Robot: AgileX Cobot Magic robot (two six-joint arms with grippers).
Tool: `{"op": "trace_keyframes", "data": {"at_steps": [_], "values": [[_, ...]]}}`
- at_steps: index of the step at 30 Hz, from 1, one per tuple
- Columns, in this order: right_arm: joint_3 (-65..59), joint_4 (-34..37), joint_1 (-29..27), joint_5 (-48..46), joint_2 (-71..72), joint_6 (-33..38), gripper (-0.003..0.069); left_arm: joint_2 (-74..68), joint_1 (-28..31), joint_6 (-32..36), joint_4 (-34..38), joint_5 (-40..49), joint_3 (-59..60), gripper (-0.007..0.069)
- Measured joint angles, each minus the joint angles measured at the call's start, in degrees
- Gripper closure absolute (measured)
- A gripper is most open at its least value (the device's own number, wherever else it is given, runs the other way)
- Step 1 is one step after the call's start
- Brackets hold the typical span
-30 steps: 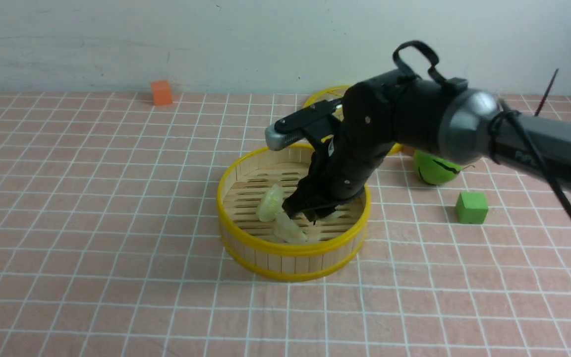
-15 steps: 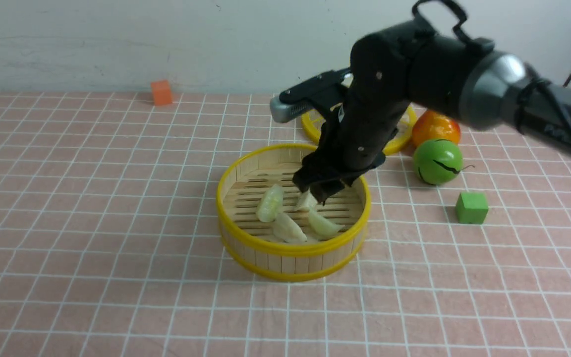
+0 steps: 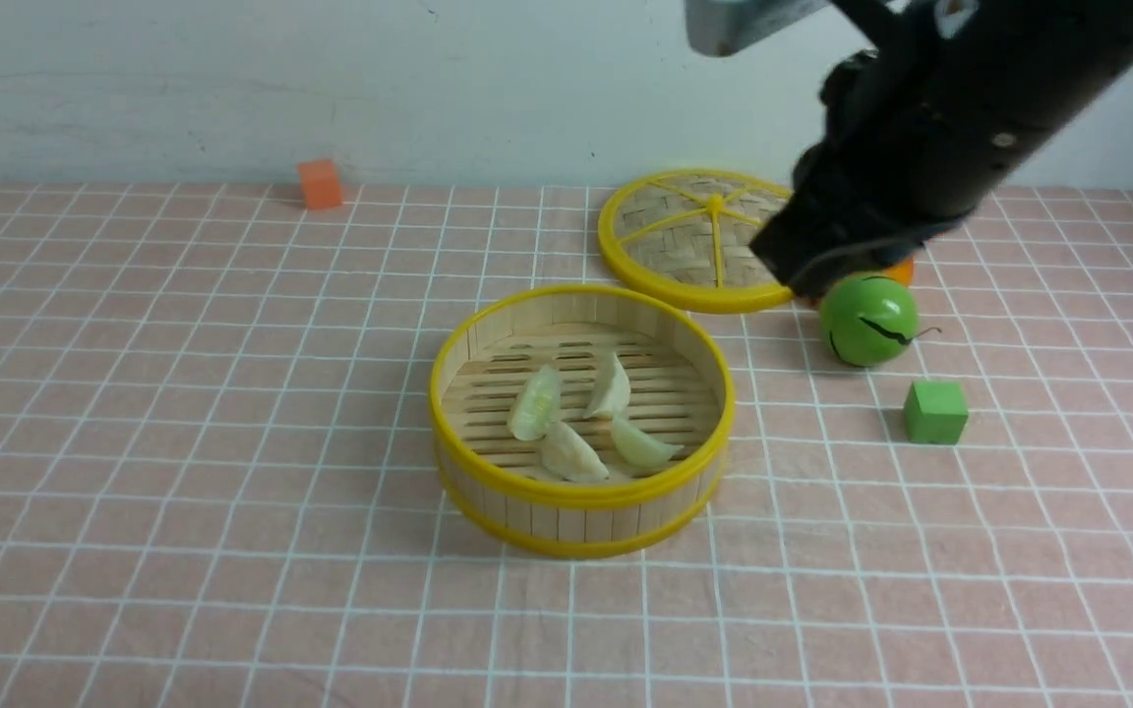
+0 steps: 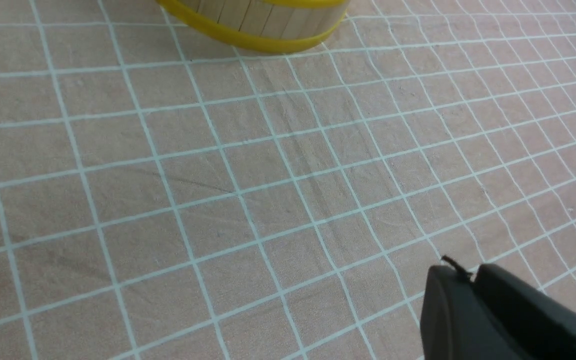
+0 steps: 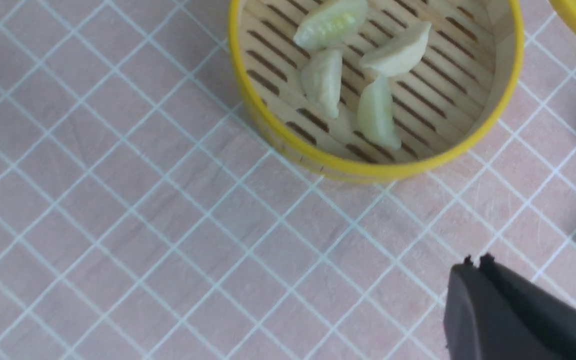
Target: Put the dumplings into the steamer on the table with the pink tablecloth.
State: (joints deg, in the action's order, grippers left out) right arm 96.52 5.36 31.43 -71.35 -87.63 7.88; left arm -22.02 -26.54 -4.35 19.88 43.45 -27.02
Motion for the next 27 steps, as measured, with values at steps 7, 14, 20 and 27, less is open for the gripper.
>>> {"op": "trace_keyframes", "data": {"at_steps": [7,14,20,27], "values": [[-21.6,2.4,0.0,12.9,20.2,0.0,0.0678,0.0,0.0,0.0,0.0,0.0,0.0,0.0567],[-34.7,3.0,0.0,23.5,35.1,0.0,0.0676,0.0,0.0,0.0,0.0,0.0,0.0,0.0559],[-40.9,3.3,0.0,25.1,44.8,-0.1,0.0671,0.0,0.0,0.0,0.0,0.0,0.0,0.0552],[-41.3,3.3,0.0,20.7,48.1,-0.1,0.0664,0.0,0.0,0.0,0.0,0.0,0.0,0.0544]]}}
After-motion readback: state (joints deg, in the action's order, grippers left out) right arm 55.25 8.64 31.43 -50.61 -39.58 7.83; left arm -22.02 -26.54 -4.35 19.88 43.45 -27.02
